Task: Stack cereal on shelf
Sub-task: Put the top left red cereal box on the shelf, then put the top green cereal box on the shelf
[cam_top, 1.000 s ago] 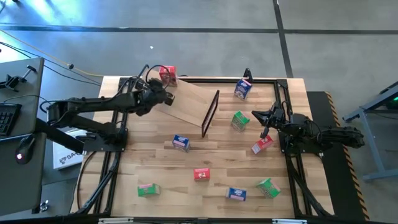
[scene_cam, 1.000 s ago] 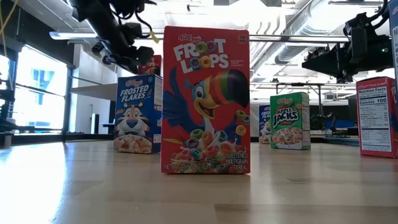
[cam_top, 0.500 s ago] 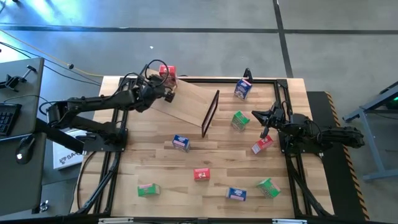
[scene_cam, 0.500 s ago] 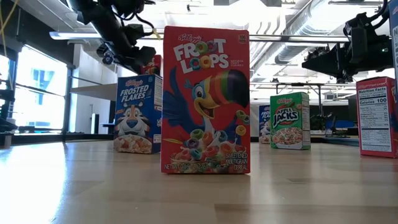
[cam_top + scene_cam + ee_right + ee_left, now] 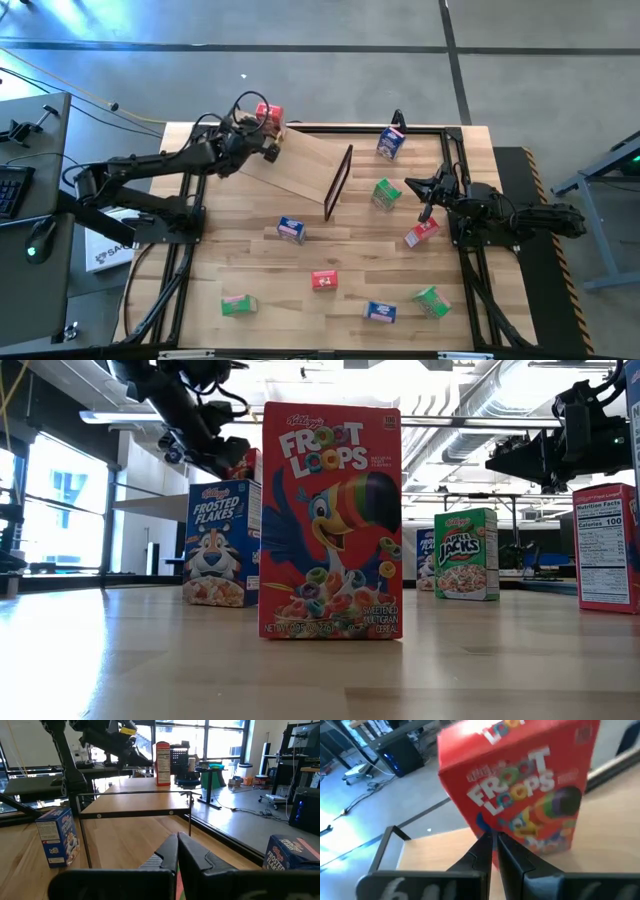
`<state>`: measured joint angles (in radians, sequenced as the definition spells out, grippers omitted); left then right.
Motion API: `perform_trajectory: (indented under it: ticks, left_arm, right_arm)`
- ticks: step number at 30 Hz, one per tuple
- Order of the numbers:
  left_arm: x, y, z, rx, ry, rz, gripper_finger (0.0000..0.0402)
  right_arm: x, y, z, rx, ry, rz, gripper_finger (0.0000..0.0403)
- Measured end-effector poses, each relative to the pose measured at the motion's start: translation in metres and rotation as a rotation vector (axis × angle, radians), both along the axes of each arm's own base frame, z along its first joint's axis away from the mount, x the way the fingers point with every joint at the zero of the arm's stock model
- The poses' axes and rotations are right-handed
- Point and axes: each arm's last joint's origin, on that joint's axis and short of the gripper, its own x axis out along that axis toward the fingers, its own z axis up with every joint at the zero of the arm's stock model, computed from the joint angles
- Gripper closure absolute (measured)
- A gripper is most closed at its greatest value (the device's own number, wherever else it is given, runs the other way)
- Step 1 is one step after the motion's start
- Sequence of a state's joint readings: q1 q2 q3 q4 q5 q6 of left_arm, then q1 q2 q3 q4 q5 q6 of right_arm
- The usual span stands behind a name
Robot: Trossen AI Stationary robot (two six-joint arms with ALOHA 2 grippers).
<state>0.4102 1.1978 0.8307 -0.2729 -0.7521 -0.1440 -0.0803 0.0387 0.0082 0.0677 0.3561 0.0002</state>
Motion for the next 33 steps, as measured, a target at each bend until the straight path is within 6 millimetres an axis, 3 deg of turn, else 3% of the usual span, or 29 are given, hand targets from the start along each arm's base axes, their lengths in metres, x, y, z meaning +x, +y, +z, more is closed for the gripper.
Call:
perform_trajectory:
  ticks: [3, 8, 15, 19, 24, 33]
  left_arm:
    - [-0.006, -0.009, 0.004, -0.028, -0.007, -0.039, 0.0383]
    - [-0.026, -0.034, -0.005, -0.033, -0.118, -0.136, 0.0383]
    - [-0.039, -0.058, -0.013, -0.057, -0.401, -0.494, 0.0383]
    - [-0.041, -0.064, -0.013, -0.042, -0.472, -0.681, 0.0383]
    - [-0.046, -0.067, -0.033, -0.013, -0.549, -0.776, 0.0383]
    - [-0.049, -0.069, -0.042, 0.006, -0.598, -0.865, 0.0383]
  right_arm:
    - [0.000, 0.000, 0.000, 0.000, 0.000, 0.000, 0.0402]
    - [0.000, 0.000, 0.000, -0.039, 0.018, -0.001, 0.0402]
    - [0.000, 0.000, 0.000, -0.102, 0.048, -0.004, 0.0402]
    - [0.000, 0.000, 0.000, -0.102, 0.048, -0.004, 0.0402]
    - [0.000, 0.000, 0.003, -0.104, 0.013, -0.006, 0.0402]
    - [-0.005, 0.002, 0.029, -0.172, -0.255, 0.041, 0.0402]
